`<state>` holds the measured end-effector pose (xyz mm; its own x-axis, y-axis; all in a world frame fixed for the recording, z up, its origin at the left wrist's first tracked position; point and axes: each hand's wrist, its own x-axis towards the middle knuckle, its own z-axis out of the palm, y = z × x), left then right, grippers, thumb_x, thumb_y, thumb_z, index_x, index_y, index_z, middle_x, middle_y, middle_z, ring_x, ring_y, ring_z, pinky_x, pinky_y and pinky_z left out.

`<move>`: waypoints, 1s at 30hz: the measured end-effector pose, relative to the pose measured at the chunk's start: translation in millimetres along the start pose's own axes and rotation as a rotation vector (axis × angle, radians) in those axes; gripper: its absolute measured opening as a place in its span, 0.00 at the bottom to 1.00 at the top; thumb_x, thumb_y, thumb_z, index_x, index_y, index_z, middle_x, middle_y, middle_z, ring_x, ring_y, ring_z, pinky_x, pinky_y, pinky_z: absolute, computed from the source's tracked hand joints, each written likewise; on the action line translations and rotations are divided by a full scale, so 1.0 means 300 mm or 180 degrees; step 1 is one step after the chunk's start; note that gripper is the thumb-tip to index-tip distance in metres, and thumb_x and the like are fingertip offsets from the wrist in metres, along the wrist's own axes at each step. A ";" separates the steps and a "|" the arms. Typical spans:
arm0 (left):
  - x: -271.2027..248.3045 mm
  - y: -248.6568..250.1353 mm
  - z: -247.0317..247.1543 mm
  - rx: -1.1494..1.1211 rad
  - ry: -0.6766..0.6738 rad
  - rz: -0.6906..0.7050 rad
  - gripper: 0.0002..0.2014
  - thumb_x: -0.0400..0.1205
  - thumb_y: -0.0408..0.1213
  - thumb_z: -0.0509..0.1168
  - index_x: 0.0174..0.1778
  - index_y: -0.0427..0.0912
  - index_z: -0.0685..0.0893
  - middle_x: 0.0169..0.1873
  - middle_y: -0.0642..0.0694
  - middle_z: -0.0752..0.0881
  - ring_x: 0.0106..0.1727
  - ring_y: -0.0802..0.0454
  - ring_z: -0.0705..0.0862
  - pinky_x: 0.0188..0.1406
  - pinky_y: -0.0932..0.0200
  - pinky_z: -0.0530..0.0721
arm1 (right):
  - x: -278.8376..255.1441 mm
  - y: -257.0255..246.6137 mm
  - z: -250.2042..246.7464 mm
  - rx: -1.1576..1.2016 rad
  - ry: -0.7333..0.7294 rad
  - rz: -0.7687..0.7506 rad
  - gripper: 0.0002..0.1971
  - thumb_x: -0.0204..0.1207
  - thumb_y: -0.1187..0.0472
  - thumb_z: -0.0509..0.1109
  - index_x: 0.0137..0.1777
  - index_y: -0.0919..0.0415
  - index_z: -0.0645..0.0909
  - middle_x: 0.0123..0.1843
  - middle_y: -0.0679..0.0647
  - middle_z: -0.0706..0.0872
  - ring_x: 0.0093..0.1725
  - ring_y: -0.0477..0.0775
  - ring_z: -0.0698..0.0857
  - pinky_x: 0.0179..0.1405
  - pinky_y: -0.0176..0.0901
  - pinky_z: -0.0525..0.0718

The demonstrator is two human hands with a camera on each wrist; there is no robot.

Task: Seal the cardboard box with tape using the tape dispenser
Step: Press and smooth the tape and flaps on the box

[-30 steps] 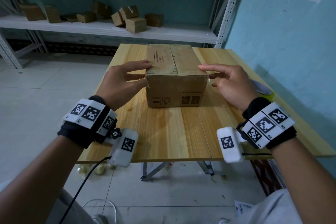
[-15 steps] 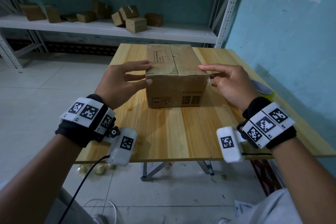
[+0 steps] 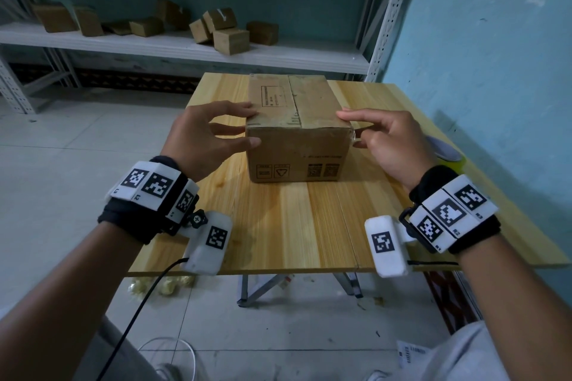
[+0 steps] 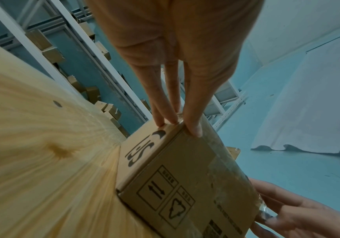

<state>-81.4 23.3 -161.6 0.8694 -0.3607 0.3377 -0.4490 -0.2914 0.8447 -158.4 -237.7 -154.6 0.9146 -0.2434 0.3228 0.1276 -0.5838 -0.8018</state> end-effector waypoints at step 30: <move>0.004 0.004 0.001 0.0074 -0.0031 -0.0054 0.21 0.71 0.43 0.76 0.60 0.49 0.83 0.66 0.60 0.81 0.57 0.58 0.84 0.51 0.57 0.85 | 0.011 0.025 -0.023 0.0407 -0.0154 -0.0099 0.19 0.74 0.72 0.74 0.61 0.52 0.89 0.64 0.43 0.88 0.63 0.41 0.86 0.66 0.42 0.83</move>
<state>-80.8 22.3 -160.2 0.8750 -0.3640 0.3193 -0.4390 -0.3180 0.8404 -156.9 -248.3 -156.1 0.9265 -0.1872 0.3265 0.2013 -0.4863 -0.8503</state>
